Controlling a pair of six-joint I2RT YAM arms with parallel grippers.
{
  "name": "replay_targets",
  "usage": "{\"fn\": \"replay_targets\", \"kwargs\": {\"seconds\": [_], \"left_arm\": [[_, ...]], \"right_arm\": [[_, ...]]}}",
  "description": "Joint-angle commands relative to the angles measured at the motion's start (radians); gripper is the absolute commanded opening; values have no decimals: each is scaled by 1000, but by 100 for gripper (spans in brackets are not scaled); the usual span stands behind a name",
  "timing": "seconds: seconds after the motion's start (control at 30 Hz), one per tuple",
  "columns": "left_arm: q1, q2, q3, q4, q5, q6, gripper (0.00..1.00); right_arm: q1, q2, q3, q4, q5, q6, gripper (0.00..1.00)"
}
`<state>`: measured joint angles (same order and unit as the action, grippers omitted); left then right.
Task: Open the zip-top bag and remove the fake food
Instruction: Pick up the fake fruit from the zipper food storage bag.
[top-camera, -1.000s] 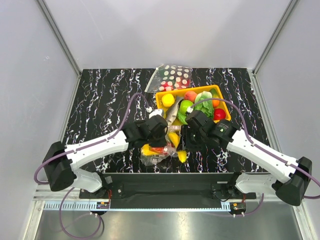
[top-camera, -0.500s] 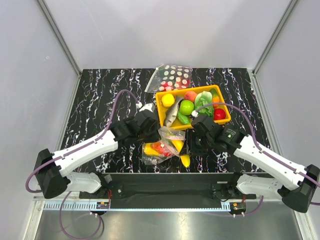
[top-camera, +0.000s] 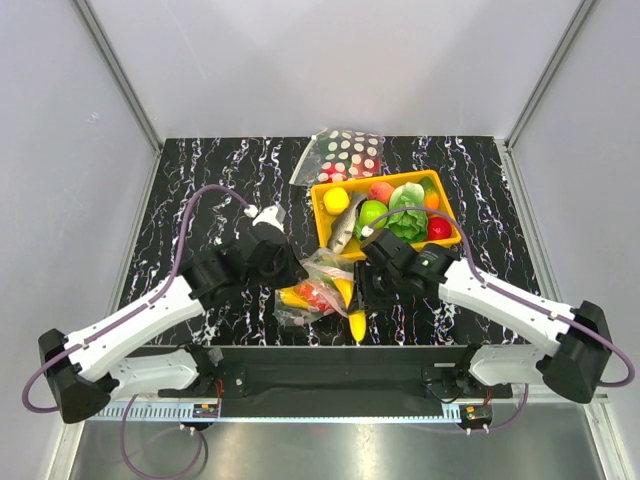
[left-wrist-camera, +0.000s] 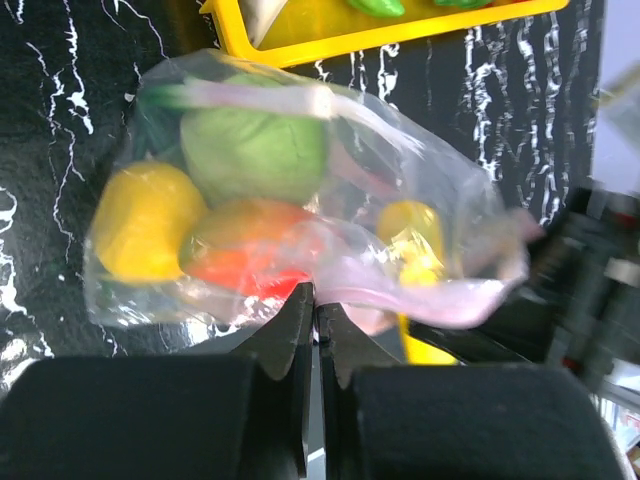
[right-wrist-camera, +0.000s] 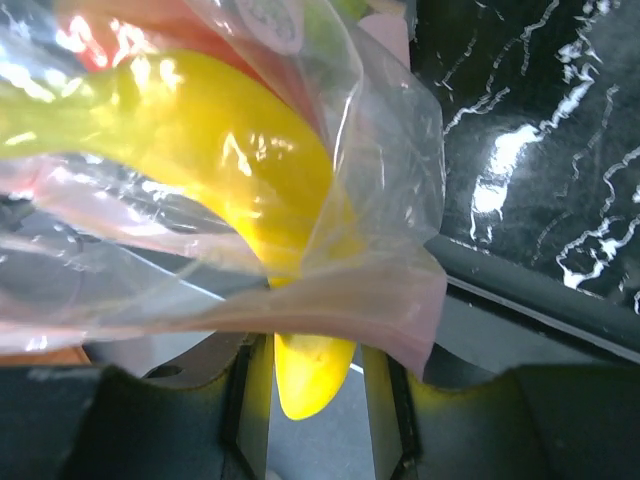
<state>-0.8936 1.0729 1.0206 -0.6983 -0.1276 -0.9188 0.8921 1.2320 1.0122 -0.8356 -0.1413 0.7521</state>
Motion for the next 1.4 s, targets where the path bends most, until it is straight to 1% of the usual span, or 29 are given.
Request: {"fn": "replay_targets", "kwargs": {"seconds": [0.0, 0.3, 0.43, 0.5, 0.57, 0.6, 0.7, 0.83, 0.9, 0.93, 1.0, 1.07, 1.13, 1.17, 1.2, 1.23, 1.37], "left_arm": [[27, -64, 26, 7, -115, -11, 5], [44, -41, 56, -40, -158, 6, 6], [61, -33, 68, -40, -162, 37, 8], [73, -10, 62, -37, -139, 46, 8], [71, 11, 49, -14, -104, 67, 8], [71, 16, 32, 26, -90, 72, 8], [71, 45, 21, 97, -41, 89, 7], [71, 88, 61, 126, 2, 107, 5], [73, 85, 61, 143, 13, 112, 5], [73, 84, 58, 145, 10, 115, 5], [73, 71, 38, 143, 2, 123, 9], [73, 67, -3, 148, 6, 126, 10], [71, 64, -40, 161, 20, 106, 13], [71, 53, -62, 190, 49, 97, 16], [70, 44, -109, 204, 58, 87, 21], [70, 30, -129, 215, 62, 71, 31], [70, -89, -203, 203, -1, 72, 53]], "right_arm": [[11, 49, -23, -122, -3, -88, 20], [10, 52, -12, -151, 5, -128, 20], [10, 0, -29, -122, -32, -151, 19], [10, -46, -24, -97, -43, -160, 19], [11, -63, -8, -88, -92, -186, 19], [10, -66, 15, -89, -109, -206, 18], [11, -68, 66, -92, -165, -253, 17], [10, -34, 118, -128, -172, -284, 17], [10, -25, 131, -119, -193, -284, 17], [10, -29, 132, -102, -228, -281, 17], [11, -45, 135, -54, -256, -255, 17], [10, -54, 141, -25, -290, -241, 17], [11, -55, 152, -8, -303, -224, 18], [10, -57, 155, 7, -307, -218, 18], [10, -52, 158, 12, -305, -208, 18], [10, -54, 158, 15, -291, -201, 18], [10, -42, 157, 42, -271, -177, 18]]}}
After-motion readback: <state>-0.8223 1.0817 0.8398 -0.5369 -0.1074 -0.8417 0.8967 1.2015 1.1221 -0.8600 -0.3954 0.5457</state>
